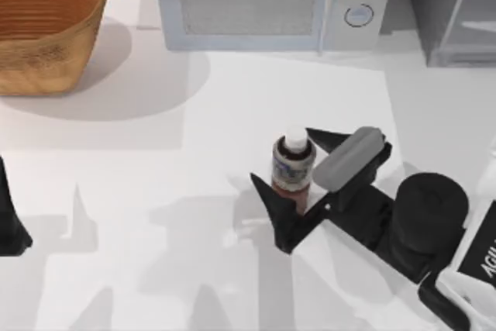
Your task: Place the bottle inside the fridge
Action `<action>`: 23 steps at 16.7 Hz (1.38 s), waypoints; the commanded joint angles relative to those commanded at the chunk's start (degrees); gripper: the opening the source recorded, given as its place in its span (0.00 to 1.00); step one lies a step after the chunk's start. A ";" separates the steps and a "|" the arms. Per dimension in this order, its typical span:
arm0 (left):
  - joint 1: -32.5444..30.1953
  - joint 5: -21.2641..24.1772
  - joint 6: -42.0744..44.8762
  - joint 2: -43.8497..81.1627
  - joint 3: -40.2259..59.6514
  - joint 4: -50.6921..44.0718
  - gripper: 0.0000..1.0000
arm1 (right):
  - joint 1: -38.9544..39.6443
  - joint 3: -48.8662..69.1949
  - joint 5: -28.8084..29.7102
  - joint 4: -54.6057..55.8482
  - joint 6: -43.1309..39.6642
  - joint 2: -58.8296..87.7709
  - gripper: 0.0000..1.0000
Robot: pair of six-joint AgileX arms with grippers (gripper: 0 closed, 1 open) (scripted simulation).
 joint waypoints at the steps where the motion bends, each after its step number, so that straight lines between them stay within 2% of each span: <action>1: 0.00 0.00 0.00 0.00 0.00 0.00 1.00 | 0.03 0.18 0.03 -0.15 0.00 0.06 1.00; 4: 0.00 0.00 0.00 0.00 0.00 0.00 1.00 | 0.03 0.18 0.03 -0.15 0.00 0.06 1.00; 17: 0.00 0.00 0.00 0.00 0.00 0.00 1.00 | 0.03 0.18 0.03 -0.15 0.00 0.06 0.03; 23: 0.00 0.00 0.00 0.00 0.00 0.00 1.00 | 0.03 0.18 0.03 -0.15 0.00 0.06 0.01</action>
